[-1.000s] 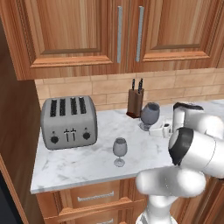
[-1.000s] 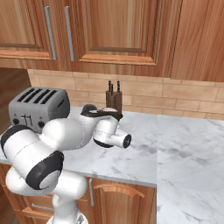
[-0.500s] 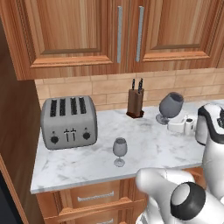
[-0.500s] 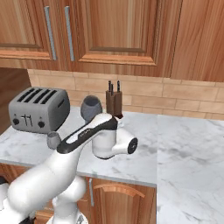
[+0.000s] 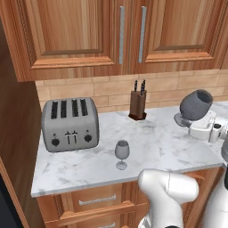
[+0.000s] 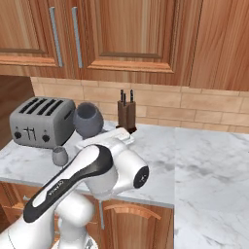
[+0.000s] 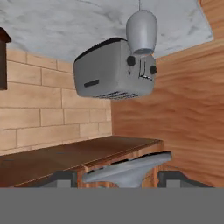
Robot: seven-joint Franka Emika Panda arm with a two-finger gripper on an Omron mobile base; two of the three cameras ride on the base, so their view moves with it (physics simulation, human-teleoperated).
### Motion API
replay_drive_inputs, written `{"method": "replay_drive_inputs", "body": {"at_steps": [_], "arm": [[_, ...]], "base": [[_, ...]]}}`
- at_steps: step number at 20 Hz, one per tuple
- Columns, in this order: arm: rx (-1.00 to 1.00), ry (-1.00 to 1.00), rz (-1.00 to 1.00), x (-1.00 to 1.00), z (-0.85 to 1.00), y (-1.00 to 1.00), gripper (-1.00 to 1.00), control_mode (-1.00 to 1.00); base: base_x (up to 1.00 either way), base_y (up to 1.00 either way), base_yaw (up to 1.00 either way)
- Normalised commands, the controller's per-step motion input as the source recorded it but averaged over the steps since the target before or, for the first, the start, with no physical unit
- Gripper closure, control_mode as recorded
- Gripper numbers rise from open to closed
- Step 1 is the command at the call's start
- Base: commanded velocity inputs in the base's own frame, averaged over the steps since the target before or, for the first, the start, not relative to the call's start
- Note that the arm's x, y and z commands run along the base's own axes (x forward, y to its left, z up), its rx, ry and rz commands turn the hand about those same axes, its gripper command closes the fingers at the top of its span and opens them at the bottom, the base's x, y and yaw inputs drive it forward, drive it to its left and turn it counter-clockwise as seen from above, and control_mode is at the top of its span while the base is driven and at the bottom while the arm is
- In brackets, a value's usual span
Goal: Retrieve the wine glasses from the counter and place one next to each plate.
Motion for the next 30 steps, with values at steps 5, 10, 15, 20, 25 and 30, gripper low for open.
{"method": "replay_drive_inputs", "body": {"at_steps": [5, 10, 15, 20, 25, 30], "arm": [[0.0, -0.09, 0.0, -0.62, 0.46, 0.0, 1.0, -1.0], [0.0, -0.01, 0.0, -0.61, 0.33, 0.0, 1.0, -1.0], [0.0, -0.05, 0.01, -0.7, 0.3, 0.0, 1.0, 1.0], [0.0, 0.0, 0.0, 0.0, 0.0, 0.0, 1.0, 1.0], [0.0, 0.0, 0.0, 0.0, 0.0, 0.0, 1.0, 1.0], [0.0, 0.0, 0.0, 0.0, 0.0, 0.0, 1.0, 1.0]], "base": [[0.0, 0.0, 0.0], [0.0, 0.0, 0.0], [-0.2, 0.0, 0.01], [-1.0, 0.29, 0.01], [-1.0, 0.51, -0.01], [-0.98, 0.8, -0.27]]}}
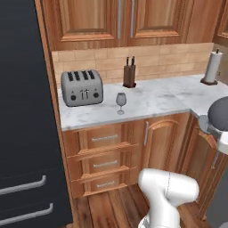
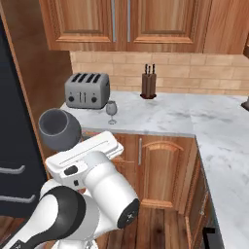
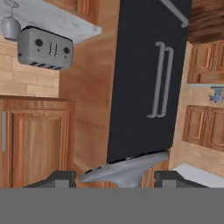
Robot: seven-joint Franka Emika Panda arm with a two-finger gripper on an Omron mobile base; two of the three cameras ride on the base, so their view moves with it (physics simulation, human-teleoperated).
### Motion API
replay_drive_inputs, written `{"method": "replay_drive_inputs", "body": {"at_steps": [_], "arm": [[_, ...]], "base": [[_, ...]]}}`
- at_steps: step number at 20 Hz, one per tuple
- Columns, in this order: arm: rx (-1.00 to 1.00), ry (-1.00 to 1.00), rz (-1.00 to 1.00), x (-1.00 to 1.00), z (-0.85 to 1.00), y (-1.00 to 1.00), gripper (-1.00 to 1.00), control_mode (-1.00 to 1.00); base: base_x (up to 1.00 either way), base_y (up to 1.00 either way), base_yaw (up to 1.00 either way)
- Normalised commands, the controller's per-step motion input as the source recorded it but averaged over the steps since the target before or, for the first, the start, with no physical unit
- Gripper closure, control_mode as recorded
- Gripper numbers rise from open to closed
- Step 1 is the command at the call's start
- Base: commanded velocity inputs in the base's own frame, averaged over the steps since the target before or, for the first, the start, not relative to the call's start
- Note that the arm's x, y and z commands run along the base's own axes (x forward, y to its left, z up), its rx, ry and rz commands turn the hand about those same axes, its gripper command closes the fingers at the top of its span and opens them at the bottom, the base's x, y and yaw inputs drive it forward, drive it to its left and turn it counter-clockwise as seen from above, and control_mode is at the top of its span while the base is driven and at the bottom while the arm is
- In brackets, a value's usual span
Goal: Retrieve the wine glasses from the counter and place one next to each plate.
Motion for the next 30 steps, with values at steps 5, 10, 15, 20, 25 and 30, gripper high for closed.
{"method": "replay_drive_inputs", "body": {"at_steps": [5, 10, 15, 20, 25, 30], "arm": [[0.0, 0.0, 0.0, 0.0, 0.0, 0.0, 1.0, 1.0], [0.0, 0.0, 0.0, 0.0, 0.0, 0.0, 1.0, 1.0], [0.0, 0.0, 0.0, 0.0, 0.0, 0.0, 1.0, 1.0], [0.0, 0.0, 0.0, 0.0, 0.0, 0.0, 1.0, 1.0], [0.0, 0.0, 0.0, 0.0, 0.0, 0.0, 1.0, 1.0], [0.0, 0.0, 0.0, 0.0, 0.0, 0.0, 1.0, 1.0]], "base": [[-0.45, 0.6, -0.79], [0.0, 0.22, -0.99], [0.0, 0.09, -1.0], [0.0, 0.15, -0.98], [0.23, -0.76, -0.58], [0.31, -1.0, -0.16]]}}
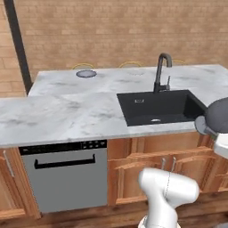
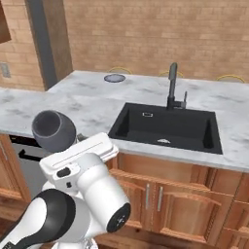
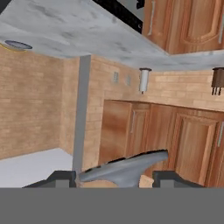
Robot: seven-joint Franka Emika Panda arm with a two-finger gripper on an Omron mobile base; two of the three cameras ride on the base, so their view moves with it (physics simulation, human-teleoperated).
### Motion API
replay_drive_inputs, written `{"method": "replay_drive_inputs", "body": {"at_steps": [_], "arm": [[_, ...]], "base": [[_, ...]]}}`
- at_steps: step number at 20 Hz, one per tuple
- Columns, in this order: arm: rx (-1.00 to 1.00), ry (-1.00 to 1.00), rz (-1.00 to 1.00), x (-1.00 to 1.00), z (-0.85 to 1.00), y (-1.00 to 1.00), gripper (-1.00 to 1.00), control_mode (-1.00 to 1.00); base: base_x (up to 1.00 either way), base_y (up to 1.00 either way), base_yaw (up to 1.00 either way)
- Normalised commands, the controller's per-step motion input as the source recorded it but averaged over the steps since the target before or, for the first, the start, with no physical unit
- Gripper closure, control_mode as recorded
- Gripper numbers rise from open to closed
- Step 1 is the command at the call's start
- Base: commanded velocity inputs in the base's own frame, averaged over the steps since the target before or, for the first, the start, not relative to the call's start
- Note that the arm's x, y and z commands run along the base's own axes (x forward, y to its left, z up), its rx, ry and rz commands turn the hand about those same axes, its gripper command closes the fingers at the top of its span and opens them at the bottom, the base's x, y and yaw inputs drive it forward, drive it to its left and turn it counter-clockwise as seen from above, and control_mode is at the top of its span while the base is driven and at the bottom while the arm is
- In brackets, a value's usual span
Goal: Retrieve the wine glasses from the counter and place one next to each plate.
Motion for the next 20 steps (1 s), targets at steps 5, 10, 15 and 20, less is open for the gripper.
{"method": "replay_drive_inputs", "body": {"at_steps": [5, 10, 15, 20], "arm": [[0.0, 0.0, 0.0, 0.0, 0.0, 0.0, 1.0, 1.0], [0.0, 0.0, 0.0, 0.0, 0.0, 0.0, 1.0, 1.0], [0.0, 0.0, 0.0, 0.0, 0.0, 0.0, 1.0, 1.0], [0.0, 0.0, 0.0, 0.0, 0.0, 0.0, 1.0, 1.0]], "base": [[0.6, -1.0, 0.02], [0.28, -1.0, 0.0], [0.0, -1.0, 0.0], [0.0, -1.0, 0.0]]}}
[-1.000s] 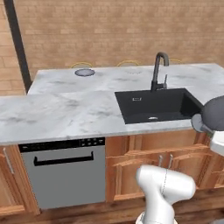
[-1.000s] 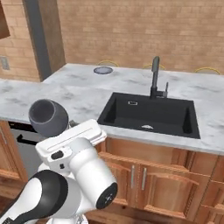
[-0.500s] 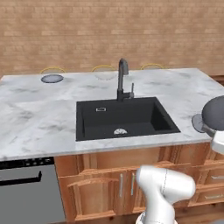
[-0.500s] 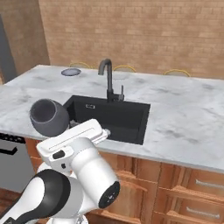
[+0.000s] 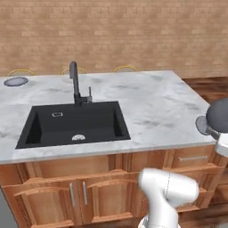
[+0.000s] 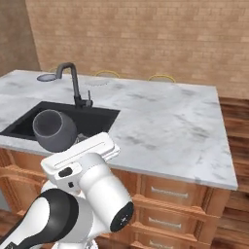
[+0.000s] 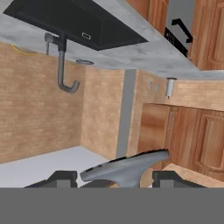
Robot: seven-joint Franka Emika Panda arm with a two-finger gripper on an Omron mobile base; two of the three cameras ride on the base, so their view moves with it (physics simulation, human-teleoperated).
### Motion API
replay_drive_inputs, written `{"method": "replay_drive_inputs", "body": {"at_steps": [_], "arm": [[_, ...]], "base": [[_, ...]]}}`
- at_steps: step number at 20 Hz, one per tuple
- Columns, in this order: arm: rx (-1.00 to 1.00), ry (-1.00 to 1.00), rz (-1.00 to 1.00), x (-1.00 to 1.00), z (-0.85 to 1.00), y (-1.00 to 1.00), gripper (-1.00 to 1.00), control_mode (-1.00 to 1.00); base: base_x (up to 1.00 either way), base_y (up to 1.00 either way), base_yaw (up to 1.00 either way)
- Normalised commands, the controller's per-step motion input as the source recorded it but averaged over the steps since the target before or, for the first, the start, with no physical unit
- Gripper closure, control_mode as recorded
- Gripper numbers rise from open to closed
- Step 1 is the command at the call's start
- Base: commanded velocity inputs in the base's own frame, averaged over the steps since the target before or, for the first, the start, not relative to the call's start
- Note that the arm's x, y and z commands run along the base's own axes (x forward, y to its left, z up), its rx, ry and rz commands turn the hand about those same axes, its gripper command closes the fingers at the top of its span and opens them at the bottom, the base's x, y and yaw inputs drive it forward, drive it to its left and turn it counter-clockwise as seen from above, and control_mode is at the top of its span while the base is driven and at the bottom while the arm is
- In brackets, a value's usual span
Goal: Retrieve the wine glasses from the counter and place one next to each plate.
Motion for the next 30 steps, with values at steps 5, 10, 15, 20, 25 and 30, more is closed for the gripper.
{"method": "replay_drive_inputs", "body": {"at_steps": [5, 10, 15, 20, 25, 30], "arm": [[0.0, 0.0, 0.0, 0.0, 0.0, 0.0, 1.0, 1.0], [0.0, 0.0, 0.0, 0.0, 0.0, 0.0, 1.0, 1.0], [0.0, 0.0, 0.0, 0.0, 0.0, 0.0, 1.0, 1.0], [0.0, 0.0, 0.0, 0.0, 0.0, 0.0, 1.0, 1.0], [0.0, 0.0, 0.0, 0.0, 0.0, 0.0, 1.0, 1.0], [0.0, 0.0, 0.0, 0.0, 0.0, 0.0, 1.0, 1.0]], "base": [[0.02, -1.0, 0.0], [0.06, -1.0, 0.0], [0.19, -1.0, 0.0], [0.42, -1.0, 0.08], [0.46, -1.0, 0.42], [0.47, -0.78, 0.71]]}}
